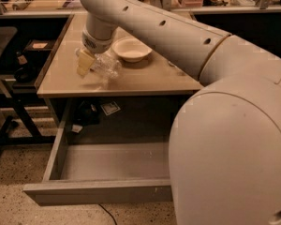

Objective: Pick water bottle from top drawer and place on counter

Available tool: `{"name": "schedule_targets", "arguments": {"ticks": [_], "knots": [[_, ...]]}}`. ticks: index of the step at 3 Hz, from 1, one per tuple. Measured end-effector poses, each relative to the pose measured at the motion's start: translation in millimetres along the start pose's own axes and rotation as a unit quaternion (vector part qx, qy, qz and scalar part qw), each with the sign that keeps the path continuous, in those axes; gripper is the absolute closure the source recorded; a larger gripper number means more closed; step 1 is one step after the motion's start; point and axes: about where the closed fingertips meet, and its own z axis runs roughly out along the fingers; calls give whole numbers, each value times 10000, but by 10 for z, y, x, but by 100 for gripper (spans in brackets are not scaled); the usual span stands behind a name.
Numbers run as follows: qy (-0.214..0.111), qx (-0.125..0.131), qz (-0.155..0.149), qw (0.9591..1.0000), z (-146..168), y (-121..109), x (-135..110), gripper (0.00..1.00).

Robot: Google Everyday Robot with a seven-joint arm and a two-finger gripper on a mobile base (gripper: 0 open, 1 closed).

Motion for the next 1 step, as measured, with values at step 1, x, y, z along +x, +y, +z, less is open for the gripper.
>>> {"name": "schedule_targets", "arguments": {"ticks": [1], "knots": [[0,0,0,10000,0,0,0,0]]}}
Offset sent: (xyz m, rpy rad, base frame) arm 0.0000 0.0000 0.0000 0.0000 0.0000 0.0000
